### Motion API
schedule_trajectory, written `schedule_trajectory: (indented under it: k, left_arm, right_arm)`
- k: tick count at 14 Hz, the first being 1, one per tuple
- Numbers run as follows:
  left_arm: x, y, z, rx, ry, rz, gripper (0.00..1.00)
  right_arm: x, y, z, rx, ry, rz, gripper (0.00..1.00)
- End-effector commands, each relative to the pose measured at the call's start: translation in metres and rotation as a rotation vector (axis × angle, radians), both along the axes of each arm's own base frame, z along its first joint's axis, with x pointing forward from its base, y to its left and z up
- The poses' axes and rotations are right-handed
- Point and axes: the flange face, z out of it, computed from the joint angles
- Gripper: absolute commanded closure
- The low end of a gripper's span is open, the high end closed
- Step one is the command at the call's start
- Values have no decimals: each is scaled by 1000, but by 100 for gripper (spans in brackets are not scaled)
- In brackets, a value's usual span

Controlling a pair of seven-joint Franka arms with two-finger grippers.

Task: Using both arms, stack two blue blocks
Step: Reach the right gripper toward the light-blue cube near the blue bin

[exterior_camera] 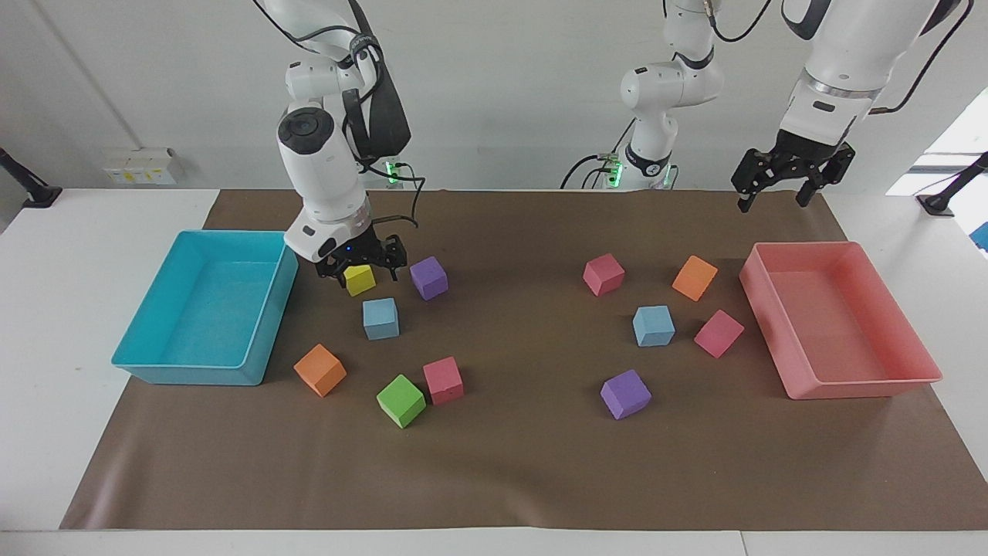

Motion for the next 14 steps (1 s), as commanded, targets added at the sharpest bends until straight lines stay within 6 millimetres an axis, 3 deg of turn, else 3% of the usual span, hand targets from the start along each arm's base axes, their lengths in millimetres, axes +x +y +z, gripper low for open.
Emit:
schedule_trajectory:
  k: [1, 8, 12, 14]
  left_arm:
    - [-4, 4, 3, -12, 9, 1, 0]
    - [-4, 3, 3, -12, 9, -1, 0]
    - [-3, 4, 3, -12, 10, 1, 0]
    - [-4, 4, 3, -12, 9, 1, 0]
  right_arm:
    - [8, 0, -28, 20, -14, 29, 0]
    - [4, -9, -103, 18, 0, 51, 0]
    - [-1, -11, -125, 12, 11, 70, 0]
    - [1, -17, -126, 14, -5, 67, 0]
